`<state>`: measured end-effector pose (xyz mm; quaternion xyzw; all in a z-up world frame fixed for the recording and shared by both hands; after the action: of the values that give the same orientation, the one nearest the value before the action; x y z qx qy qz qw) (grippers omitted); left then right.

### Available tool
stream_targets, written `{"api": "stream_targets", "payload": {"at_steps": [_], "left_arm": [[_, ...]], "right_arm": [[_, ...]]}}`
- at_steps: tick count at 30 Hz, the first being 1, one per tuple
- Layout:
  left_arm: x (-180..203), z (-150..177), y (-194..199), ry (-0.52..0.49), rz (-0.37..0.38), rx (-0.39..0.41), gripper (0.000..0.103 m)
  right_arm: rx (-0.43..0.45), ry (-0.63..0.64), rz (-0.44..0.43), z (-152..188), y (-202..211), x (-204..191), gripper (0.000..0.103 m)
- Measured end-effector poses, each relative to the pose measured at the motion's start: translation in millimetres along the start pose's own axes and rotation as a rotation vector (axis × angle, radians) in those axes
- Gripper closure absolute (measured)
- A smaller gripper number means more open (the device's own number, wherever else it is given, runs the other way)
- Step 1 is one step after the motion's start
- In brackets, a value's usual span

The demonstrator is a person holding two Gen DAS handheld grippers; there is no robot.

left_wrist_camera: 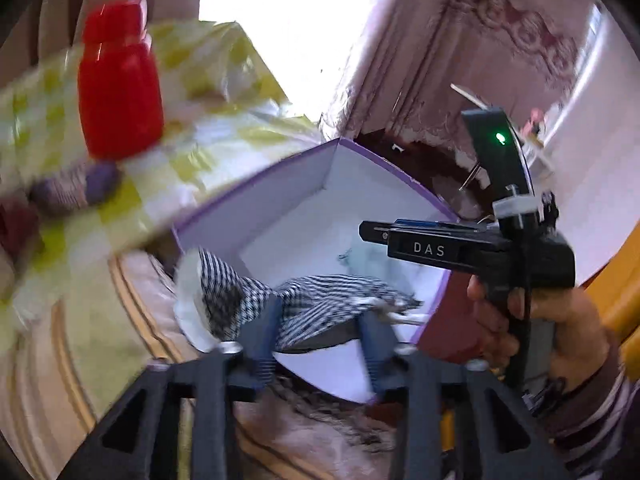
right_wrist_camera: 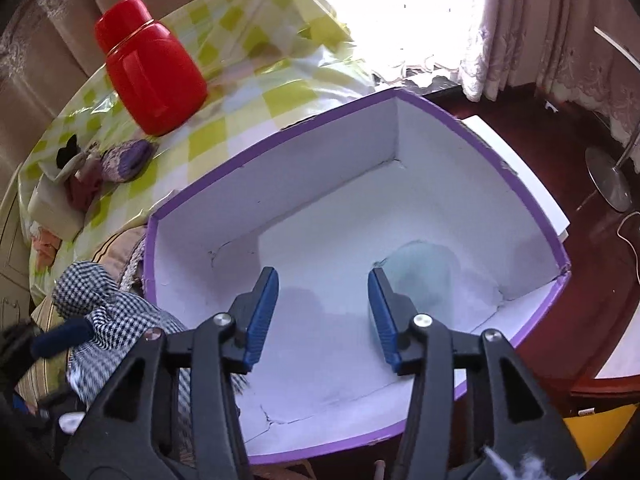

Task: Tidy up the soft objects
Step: 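Carry both items to the purple box and open both grippers to drop them, then grasp the pink towel with the left gripper while the right gripper grasps a white sock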

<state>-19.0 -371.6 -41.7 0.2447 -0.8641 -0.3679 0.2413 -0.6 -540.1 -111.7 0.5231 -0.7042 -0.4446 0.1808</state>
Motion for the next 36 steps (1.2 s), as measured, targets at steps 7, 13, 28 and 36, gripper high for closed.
{"api": "stream_targets", "payload": {"at_steps": [7, 13, 28, 36], "left_arm": [[-18.4, 15.0, 3.6, -0.072, -0.072, -0.072, 0.0], [-25.6, -6.2, 39.2, -0.128, -0.148, 0.103, 0.0], [-133.6, 16.9, 96.3, 0.216, -0.184, 0.203, 0.0], [-229.4, 39.6, 152.9, 0.454, -0.309, 0.332, 0.005]], "right_arm": [[0.004, 0.02, -0.008, 2.0, 1.5, -6.1, 0.052], [0.02, 0.037, -0.012, -0.1, 7.0, -9.9, 0.052], [0.116, 0.328, -0.177, -29.5, 20.0, -146.5, 0.052], [0.18, 0.578, -0.24, -45.0, 9.7, -248.8, 0.046]]}}
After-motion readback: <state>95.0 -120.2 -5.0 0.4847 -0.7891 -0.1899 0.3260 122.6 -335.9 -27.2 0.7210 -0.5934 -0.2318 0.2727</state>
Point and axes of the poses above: each gripper's, at about its wrist camera, not at the fingertips, and y roughly against the way its jaws point, x to its right, z to its underside, the point moved 8 cm from there along -y, roughly the way its jaws point, and after that the axes turned 2 degrees about x, right-handed, at the moved point
